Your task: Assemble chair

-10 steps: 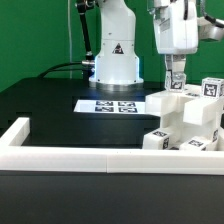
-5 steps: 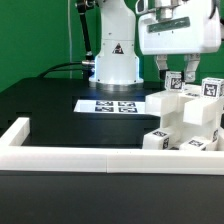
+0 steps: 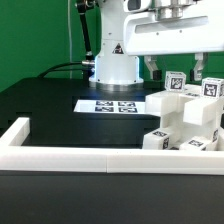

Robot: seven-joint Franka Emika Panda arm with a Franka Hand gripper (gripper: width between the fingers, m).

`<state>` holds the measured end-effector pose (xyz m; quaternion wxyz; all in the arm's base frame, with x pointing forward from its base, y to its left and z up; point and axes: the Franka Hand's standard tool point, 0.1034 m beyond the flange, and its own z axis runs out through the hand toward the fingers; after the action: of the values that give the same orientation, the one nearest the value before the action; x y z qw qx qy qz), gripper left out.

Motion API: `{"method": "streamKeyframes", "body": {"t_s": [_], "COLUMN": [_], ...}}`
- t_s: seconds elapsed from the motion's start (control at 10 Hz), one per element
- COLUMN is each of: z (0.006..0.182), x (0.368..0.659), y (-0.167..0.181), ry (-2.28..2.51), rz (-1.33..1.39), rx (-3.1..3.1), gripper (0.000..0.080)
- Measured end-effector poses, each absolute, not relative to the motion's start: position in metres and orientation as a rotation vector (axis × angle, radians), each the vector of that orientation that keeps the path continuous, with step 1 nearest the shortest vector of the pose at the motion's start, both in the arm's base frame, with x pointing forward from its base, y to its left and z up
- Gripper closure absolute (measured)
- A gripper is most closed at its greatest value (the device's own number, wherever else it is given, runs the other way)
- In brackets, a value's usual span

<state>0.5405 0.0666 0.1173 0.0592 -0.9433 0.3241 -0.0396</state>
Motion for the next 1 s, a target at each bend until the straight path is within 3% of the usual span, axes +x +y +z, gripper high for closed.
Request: {"method": "streamKeyframes", "body": {"t_s": [0.6, 0.9, 1.0], "z": [0.1167, 0.1167, 0.1167], "x": [0.5408, 0.5409, 0.5409], "y": [0.0623, 0.0615, 0.0615], "ry": [0.364, 0.288, 0.288], "rz": [-0.163, -0.166, -0.166], "rx": [-3.038, -3.052, -3.052], "gripper": [0.0151, 0.0163, 0.0329]}}
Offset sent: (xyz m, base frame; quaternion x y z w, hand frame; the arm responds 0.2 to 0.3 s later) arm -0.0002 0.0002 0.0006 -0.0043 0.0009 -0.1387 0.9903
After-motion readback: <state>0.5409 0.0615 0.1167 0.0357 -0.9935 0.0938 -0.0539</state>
